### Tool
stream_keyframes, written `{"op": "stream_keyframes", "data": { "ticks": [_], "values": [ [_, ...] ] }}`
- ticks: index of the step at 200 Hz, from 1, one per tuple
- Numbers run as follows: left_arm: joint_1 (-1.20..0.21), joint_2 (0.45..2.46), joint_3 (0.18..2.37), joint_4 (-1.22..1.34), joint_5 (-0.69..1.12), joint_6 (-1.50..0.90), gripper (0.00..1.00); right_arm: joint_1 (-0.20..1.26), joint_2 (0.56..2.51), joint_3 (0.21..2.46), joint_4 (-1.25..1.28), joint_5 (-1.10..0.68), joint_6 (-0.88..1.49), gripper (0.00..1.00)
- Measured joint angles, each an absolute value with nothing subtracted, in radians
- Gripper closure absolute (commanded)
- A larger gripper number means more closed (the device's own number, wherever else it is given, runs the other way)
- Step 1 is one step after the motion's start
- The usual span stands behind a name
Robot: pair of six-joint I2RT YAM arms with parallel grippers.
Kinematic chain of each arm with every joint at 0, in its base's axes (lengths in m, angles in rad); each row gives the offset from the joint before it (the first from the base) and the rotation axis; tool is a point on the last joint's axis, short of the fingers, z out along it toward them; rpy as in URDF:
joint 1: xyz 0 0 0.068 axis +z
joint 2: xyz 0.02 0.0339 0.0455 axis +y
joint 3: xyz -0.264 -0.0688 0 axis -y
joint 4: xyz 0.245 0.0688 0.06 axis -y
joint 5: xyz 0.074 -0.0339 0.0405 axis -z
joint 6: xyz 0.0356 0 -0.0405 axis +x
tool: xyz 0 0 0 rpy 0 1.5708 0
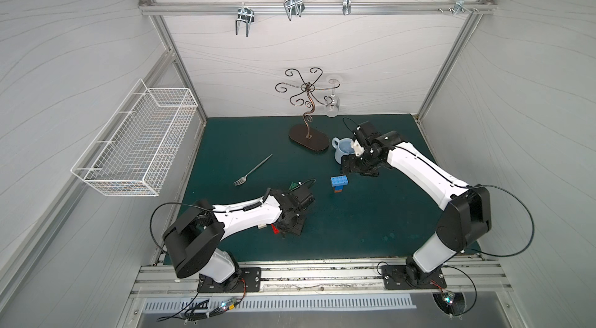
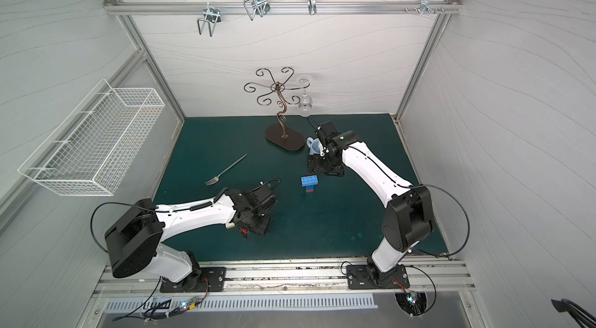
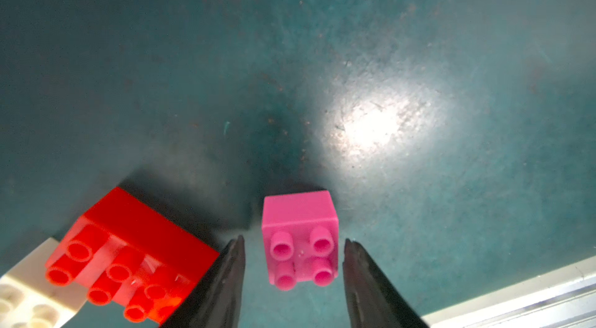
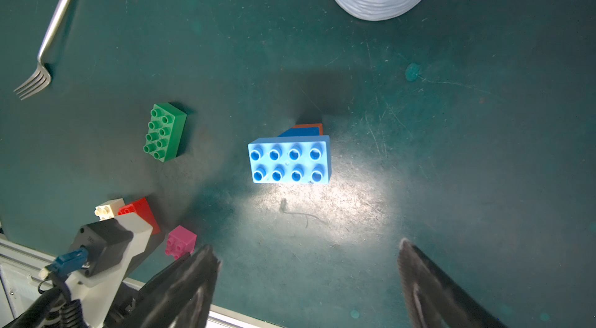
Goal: Assemble a spoon with lego
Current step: Pick up the lego brick from the center of the board.
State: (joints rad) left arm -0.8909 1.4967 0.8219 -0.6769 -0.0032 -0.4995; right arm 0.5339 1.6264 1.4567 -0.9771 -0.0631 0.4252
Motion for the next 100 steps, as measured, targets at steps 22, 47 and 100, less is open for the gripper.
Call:
{"op": "stream_keyframes", "data": {
  "ticks": [22, 47, 100],
  "values": [
    [-0.898, 1.508, 0.823, -0.682, -0.002, -0.500, 0.52, 0.530, 1.626, 1.457, -0.977, -0.065, 0.421, 0.11],
    [-0.900, 1.521, 0.823, -0.688, 0.000, -0.499, 0.62, 0.525, 1.626, 1.456, -0.977, -0.065, 0.419, 0.10],
    [-0.900, 1.521, 0.859, -0.739, -0.008, -0.492, 0.74, 0.474, 1.589, 1.392, -0.932, -0.141, 0.421, 0.10]
  ]
}}
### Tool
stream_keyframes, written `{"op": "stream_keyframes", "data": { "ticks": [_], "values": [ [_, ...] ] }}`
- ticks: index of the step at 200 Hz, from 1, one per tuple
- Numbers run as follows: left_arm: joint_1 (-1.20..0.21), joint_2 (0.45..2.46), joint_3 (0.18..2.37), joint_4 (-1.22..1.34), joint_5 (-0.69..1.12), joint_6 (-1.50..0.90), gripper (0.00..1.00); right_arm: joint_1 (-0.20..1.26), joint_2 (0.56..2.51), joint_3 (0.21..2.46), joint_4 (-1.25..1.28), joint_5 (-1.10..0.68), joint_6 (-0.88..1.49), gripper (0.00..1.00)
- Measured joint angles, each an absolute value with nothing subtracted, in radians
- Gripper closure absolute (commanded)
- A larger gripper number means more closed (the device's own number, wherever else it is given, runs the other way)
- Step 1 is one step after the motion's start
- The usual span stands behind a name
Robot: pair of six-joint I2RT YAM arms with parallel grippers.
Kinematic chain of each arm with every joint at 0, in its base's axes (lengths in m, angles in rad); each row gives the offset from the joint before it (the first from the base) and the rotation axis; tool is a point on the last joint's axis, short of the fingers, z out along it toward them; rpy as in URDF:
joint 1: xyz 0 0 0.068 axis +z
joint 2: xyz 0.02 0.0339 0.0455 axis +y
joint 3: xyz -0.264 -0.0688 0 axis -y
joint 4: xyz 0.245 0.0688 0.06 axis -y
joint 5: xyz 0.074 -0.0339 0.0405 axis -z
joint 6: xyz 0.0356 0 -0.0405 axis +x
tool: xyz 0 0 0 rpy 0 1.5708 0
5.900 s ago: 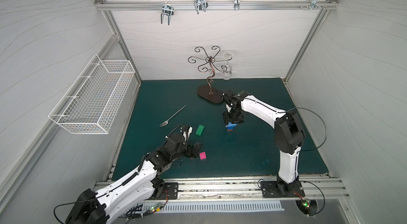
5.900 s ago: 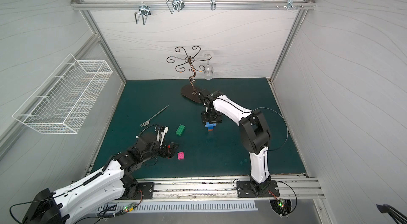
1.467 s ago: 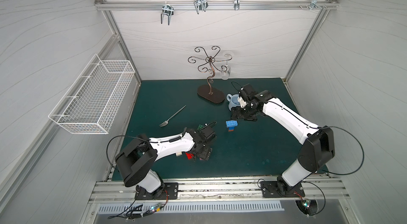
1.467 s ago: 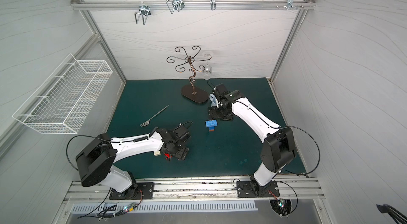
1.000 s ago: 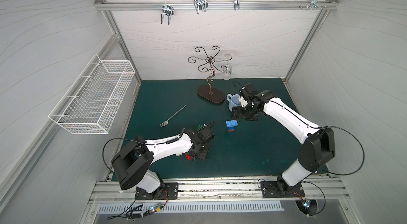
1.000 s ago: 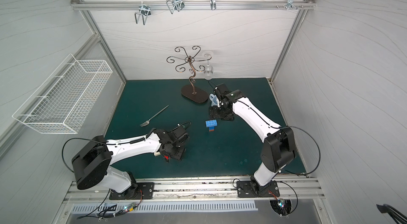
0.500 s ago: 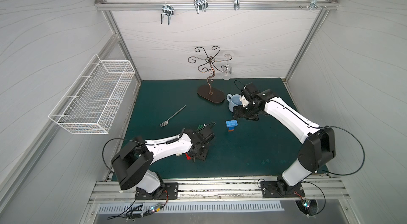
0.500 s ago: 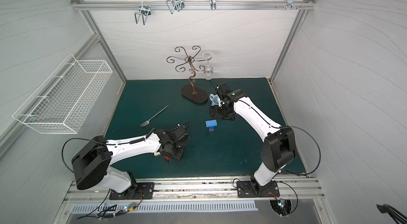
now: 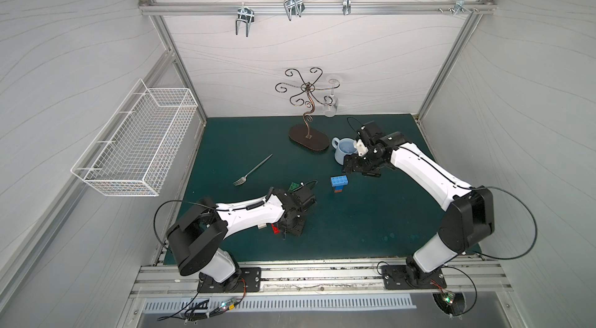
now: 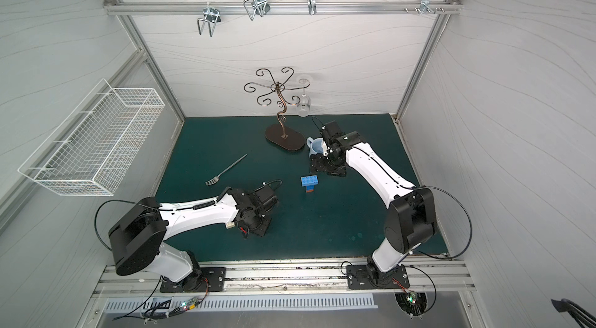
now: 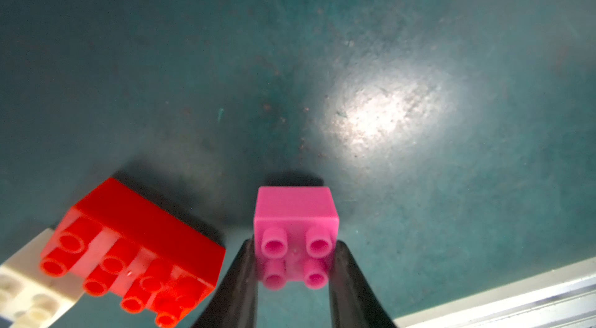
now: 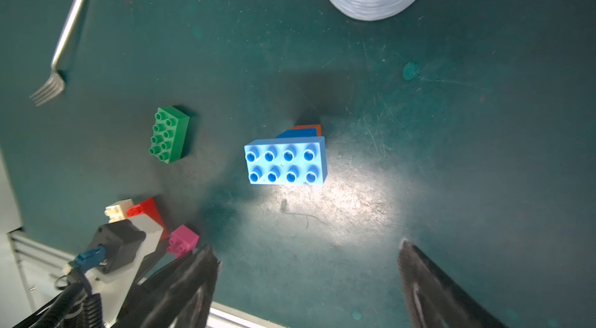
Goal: Assemble a spoon with lego
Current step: Pick up the lego brick from the center of the board, then assemble the lego brick with the lego brick.
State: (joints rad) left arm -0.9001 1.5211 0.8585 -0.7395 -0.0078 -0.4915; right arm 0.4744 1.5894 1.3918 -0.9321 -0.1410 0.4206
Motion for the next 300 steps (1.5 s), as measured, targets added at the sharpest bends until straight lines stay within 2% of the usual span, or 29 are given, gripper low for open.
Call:
{"op": "stream_keyframes", "data": {
  "ticks": [38, 83, 138, 200, 300],
  "values": [
    [-0.900, 1.458, 0.910, -0.844, -0.059, -0.427, 0.73, 0.379, 1.561, 1.327, -0.867, -0.281, 0.452, 0.11],
    [-0.865, 1.379, 1.095, -0.958, -0.127, -0.256, 0.75, 0.303, 1.514, 1.260, -0.788, -0.400, 0.464, 0.12],
    [-0.762, 1.360, 1.262, -0.971, -0.064, 0.038, 0.75, 0.173, 1.370, 1.102, -0.664, -0.499, 0.484, 0.11],
    [-0.733, 1.515, 1.401, -0.980, 0.057, 0.311, 0.77, 0.152, 1.364, 0.950, -0.507, -0.606, 0.508, 0.12],
    [-0.727, 1.797, 1.629, -1.030, 0.128, 0.466, 0.80, 0.166, 1.515, 0.823, -0.223, -0.719, 0.554, 0.16]
  ]
}}
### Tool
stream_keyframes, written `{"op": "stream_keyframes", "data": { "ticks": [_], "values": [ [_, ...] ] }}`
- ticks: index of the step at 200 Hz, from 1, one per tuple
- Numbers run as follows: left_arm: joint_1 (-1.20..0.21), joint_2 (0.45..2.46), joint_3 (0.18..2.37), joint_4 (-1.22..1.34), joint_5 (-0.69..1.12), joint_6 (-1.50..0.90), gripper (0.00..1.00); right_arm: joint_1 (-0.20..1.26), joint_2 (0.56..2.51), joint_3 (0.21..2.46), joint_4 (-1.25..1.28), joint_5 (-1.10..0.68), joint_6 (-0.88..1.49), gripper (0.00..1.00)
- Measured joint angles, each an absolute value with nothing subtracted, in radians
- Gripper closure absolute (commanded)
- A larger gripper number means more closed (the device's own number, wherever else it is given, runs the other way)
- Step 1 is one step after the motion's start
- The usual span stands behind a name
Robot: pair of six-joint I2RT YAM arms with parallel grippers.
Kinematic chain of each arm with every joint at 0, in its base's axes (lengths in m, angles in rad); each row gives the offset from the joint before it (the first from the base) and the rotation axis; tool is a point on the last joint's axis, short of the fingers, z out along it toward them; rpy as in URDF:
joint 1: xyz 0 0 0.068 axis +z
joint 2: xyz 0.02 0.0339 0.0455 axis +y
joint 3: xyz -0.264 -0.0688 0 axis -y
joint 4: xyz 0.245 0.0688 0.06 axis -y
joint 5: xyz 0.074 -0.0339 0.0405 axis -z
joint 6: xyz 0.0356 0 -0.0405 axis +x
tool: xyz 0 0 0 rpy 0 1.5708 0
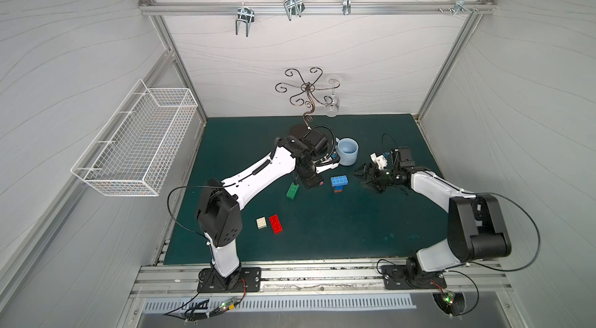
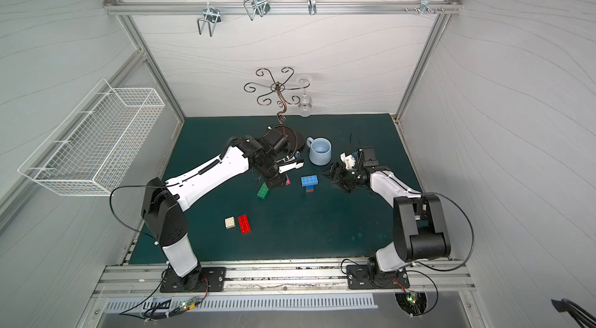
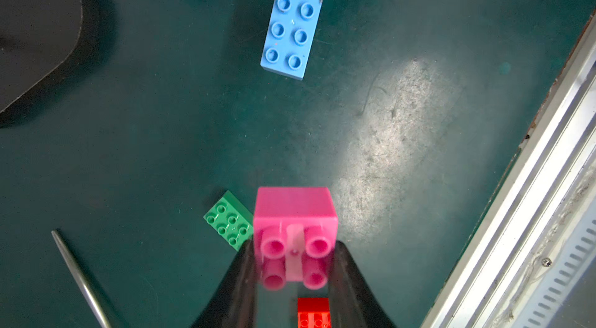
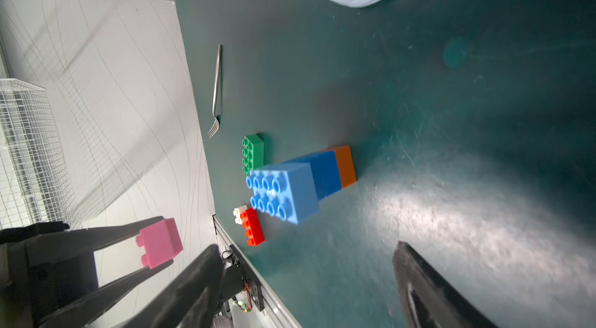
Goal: Assemble a spoon with lego
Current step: Assemble the lego brick with the lego brick.
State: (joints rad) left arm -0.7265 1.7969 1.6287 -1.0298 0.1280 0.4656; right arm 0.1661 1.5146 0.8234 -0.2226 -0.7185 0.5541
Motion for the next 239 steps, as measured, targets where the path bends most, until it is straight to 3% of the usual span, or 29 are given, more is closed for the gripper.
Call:
{"op": "stream_keyframes", "data": {
  "ticks": [239],
  "values": [
    [-0.716, 2.056, 1.914, -1.074, 0.204, 0.482, 0.81, 0.261, 1.661, 0.809, -0.006, -0.784, 0.571, 0.24]
  ]
}}
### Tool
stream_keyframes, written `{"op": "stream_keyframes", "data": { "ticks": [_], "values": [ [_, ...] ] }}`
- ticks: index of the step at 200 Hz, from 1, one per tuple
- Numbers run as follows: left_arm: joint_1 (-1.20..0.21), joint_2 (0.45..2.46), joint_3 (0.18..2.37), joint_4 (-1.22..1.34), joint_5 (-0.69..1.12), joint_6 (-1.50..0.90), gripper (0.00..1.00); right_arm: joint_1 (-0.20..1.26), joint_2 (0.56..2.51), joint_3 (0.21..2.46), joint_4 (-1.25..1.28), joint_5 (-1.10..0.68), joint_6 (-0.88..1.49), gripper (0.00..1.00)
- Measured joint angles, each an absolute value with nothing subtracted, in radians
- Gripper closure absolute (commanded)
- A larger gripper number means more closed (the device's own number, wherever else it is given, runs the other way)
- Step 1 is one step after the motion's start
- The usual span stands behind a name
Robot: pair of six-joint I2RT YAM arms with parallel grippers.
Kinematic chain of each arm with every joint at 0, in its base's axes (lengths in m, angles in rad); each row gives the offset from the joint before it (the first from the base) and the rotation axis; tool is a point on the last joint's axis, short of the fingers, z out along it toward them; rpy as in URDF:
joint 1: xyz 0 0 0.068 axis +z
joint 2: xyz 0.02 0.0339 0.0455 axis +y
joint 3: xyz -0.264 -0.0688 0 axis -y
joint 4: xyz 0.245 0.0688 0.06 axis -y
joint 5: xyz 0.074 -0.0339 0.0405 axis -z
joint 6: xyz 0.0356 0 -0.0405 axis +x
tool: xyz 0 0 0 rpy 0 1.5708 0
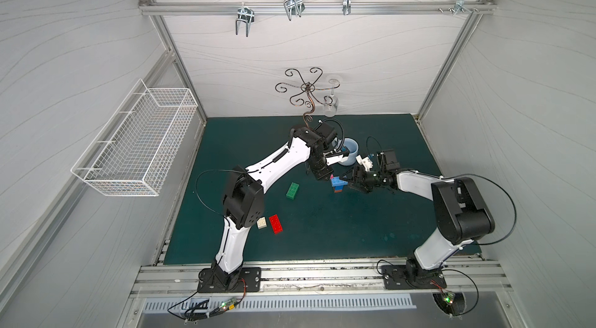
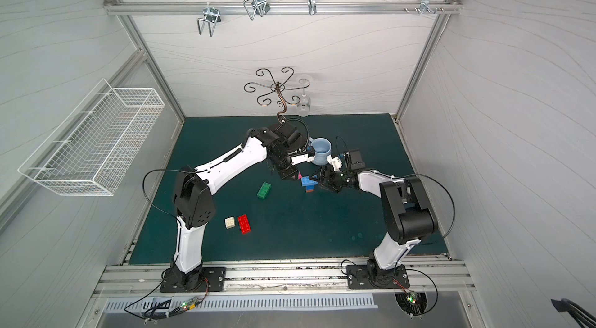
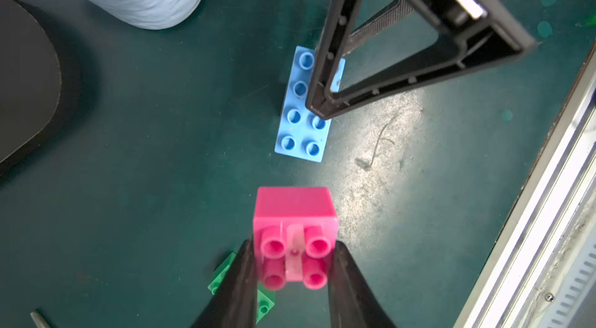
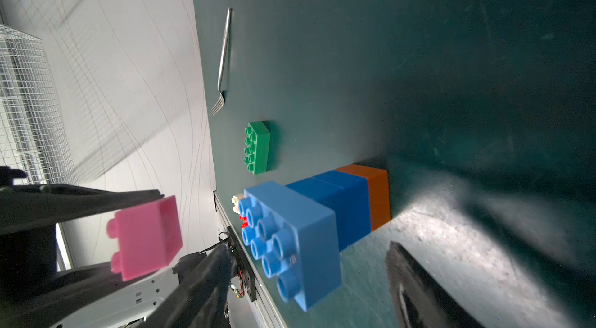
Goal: Assemble a spoon with lego
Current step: Assemble the lego brick with the lego brick.
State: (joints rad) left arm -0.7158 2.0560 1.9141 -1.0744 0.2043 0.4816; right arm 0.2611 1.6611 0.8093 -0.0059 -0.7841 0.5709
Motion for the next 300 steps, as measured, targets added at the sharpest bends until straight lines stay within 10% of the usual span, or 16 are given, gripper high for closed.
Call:
{"op": "stream_keyframes", "data": {
  "ticks": [300],
  "values": [
    [-0.736, 2.243, 2.149, -1.252, 0.192, 0.559, 0.84, 0.257, 1.709, 0.766, 0.148, -0.828, 0.637, 0.35]
  ]
}}
